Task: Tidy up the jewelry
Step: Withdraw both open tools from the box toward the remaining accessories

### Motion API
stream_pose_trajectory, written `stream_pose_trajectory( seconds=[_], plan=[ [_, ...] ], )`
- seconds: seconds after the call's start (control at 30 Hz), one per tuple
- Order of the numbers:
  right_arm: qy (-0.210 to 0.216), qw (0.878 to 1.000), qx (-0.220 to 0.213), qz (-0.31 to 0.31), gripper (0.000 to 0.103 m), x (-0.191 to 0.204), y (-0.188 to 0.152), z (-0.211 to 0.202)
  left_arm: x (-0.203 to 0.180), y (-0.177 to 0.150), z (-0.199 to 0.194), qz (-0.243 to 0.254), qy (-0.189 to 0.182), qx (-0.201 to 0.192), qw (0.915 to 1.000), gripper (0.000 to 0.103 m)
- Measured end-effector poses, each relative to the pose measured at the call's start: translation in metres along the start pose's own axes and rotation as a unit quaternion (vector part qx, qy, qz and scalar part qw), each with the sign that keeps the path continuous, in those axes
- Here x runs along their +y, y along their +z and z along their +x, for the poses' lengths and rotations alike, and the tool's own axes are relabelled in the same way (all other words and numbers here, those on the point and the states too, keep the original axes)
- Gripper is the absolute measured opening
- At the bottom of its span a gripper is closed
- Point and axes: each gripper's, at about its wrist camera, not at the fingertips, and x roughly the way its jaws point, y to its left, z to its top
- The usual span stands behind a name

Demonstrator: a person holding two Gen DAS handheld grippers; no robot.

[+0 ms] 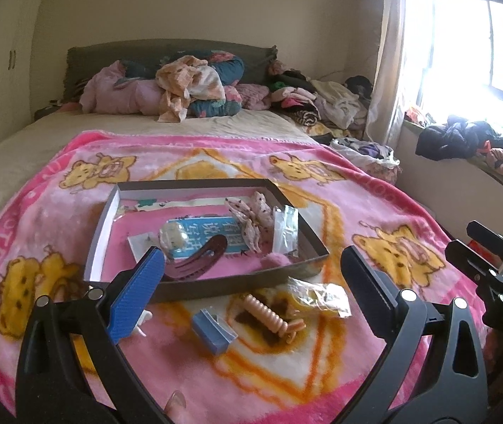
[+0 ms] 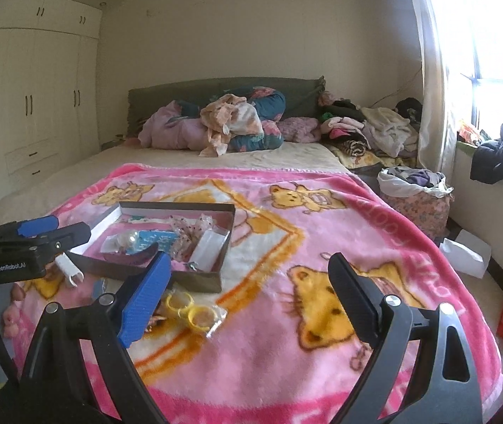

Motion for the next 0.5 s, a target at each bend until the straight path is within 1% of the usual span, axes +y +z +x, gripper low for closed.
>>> stream_pose_trajectory(
  seconds=[0.2,0.5],
  plan=[
    [0.003,1.0,0.007,0.004,0.088,-0.005,-0.013,-0.005,-0.005,-0.008,-0.005,0.011,0.005,0.0,0.9999,0.091],
    [0.008,0.999,0.028,0.02,0.088,-0.011,-0.034,-0.001,-0.011,-0.027,0.0,0.02,0.01,0.019,0.9996,0.091]
  ],
)
